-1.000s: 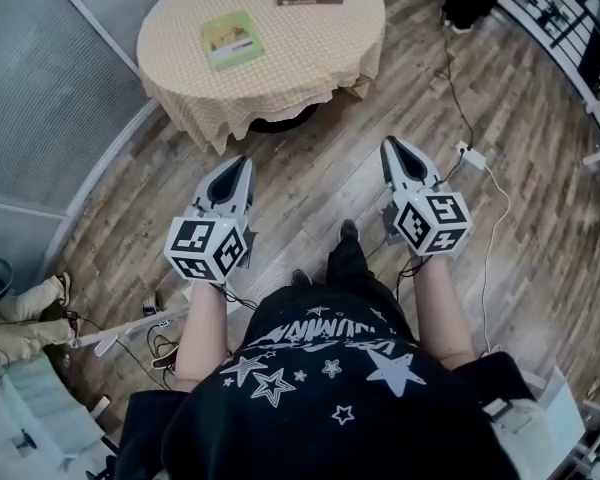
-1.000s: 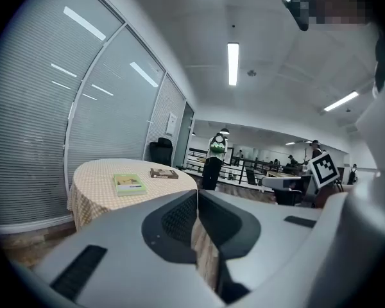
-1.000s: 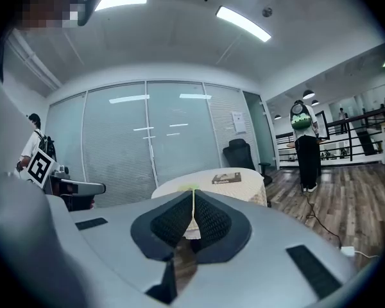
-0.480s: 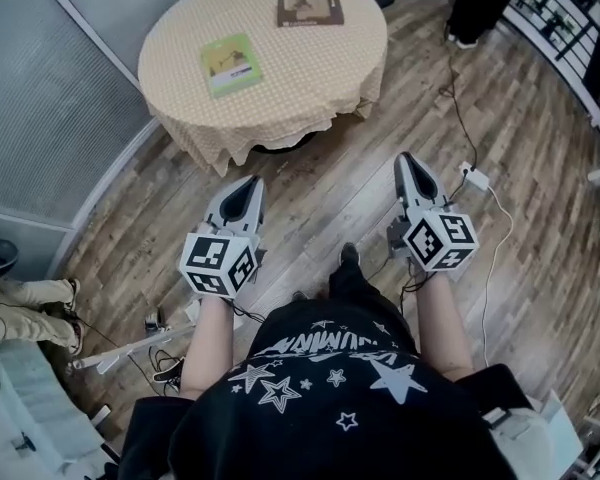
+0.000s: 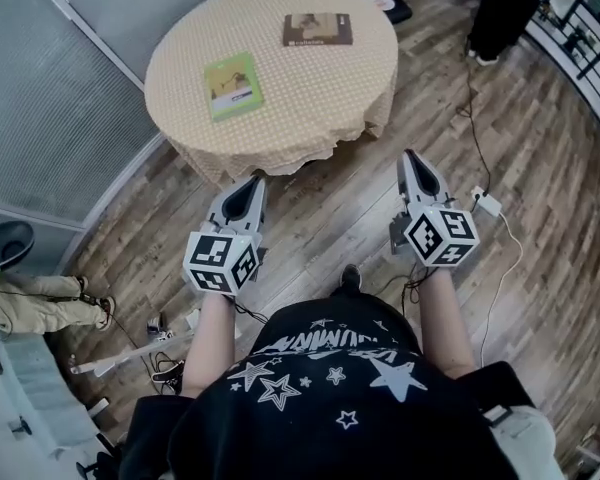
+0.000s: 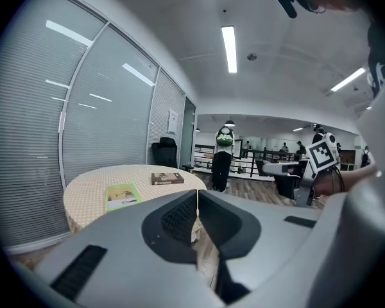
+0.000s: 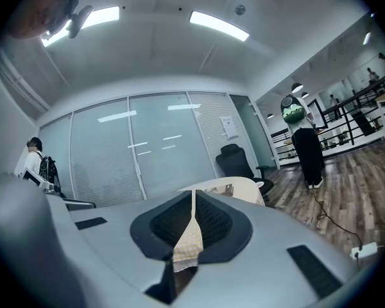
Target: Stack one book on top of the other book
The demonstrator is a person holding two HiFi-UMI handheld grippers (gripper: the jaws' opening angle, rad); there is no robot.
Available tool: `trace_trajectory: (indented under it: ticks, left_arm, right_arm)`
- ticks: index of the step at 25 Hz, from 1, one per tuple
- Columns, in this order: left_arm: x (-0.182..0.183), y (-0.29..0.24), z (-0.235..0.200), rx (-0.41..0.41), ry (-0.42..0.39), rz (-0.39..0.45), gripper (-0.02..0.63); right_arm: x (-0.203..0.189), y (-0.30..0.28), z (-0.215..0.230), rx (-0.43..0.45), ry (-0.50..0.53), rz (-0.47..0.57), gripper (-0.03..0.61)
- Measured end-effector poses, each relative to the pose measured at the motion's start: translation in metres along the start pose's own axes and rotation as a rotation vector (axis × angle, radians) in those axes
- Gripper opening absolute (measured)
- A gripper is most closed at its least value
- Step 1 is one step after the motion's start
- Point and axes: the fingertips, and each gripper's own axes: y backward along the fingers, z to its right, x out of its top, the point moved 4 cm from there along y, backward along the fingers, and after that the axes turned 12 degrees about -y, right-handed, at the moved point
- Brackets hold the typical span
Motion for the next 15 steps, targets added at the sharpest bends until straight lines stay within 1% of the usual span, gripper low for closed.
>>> trace_trajectory:
  ticks: [4, 9, 12, 15]
  left_arm:
    - [0.007, -0.027, 0.003, 0.023, 0.008, -0.01, 0.015]
    - [0.005, -0.052, 0.016, 0.035, 0.008, -0.047, 0.015]
    - [0.008, -0.067, 0.018, 0.06, 0.002, -0.056, 0.015]
    - [0.014, -0.08, 0.019, 0.089, -0.013, -0.056, 0.015]
  right_arm:
    - [0.01, -0.02, 0.022, 0.022, 0.0, -0.022, 0.034]
    - [0.019, -0.038, 0.043, 0.055, -0.011, -0.045, 0.034]
    - [0.028, -0.047, 0.056, 0.08, -0.013, -0.051, 0.034]
    - [0.036, -0.052, 0.075, 0.084, -0.021, -0.053, 0.034]
